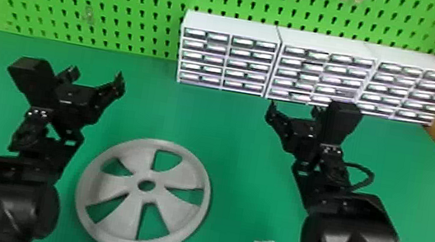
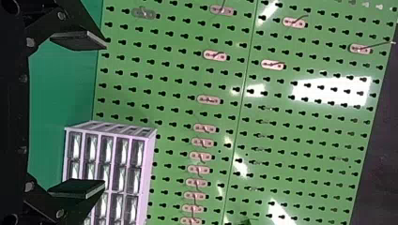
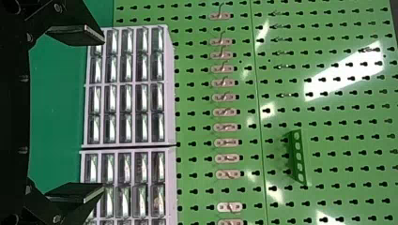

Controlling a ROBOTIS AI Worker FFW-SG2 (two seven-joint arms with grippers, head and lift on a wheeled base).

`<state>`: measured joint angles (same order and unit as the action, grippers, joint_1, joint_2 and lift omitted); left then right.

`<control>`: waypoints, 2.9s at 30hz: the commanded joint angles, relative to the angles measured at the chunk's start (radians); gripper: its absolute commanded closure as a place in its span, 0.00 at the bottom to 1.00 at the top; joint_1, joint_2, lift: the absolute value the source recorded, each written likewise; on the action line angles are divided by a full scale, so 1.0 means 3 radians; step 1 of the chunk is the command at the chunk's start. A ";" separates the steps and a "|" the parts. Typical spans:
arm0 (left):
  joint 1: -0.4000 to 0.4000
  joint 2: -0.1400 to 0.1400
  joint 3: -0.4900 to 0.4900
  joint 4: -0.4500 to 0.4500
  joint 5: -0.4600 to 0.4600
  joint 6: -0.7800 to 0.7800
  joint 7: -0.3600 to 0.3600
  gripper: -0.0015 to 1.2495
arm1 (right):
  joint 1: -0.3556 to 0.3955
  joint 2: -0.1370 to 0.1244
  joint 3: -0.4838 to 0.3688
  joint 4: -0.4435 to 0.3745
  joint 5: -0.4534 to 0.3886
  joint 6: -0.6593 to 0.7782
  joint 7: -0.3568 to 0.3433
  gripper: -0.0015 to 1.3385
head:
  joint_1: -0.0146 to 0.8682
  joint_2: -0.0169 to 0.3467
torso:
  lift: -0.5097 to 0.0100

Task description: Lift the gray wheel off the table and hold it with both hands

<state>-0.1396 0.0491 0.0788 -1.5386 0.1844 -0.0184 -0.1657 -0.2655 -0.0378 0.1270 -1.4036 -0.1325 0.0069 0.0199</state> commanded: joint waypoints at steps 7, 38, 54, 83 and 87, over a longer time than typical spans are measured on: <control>-0.0005 0.0000 -0.0007 0.0000 0.0009 0.0000 0.0000 0.19 | -0.0005 -0.0012 0.0016 0.0000 -0.0054 0.0049 0.0000 0.14 | 0.82 0.09 | 0.79; -0.0005 0.0000 0.0013 -0.0010 0.0009 0.0000 0.0000 0.19 | -0.0092 -0.0053 0.0114 -0.0041 -0.0054 0.0340 0.0000 0.15 | 0.82 0.09 | 0.79; 0.0020 0.0000 0.0024 -0.0031 -0.0047 -0.0005 0.0015 0.19 | -0.0306 -0.0068 0.0262 -0.0711 -0.0223 0.2063 -0.0261 0.14 | 0.82 0.09 | 0.79; 0.0067 0.0082 0.0024 -0.0051 -0.0252 -0.0307 0.0015 0.19 | -0.0859 0.0039 0.0748 -0.0660 -0.1967 0.4160 -0.1636 0.16 | 0.82 0.09 | 0.79; 0.0072 0.0097 0.0024 -0.0056 -0.0252 -0.0322 0.0015 0.19 | -0.0920 0.0039 0.0819 -0.0542 -0.2043 0.4242 -0.1641 0.15 | 0.82 0.09 | 0.79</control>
<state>-0.1189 0.0729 0.0854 -1.5541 0.1090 -0.1097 -0.1610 -0.5228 -0.0259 0.3497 -1.6002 -0.7221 1.2523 -0.4725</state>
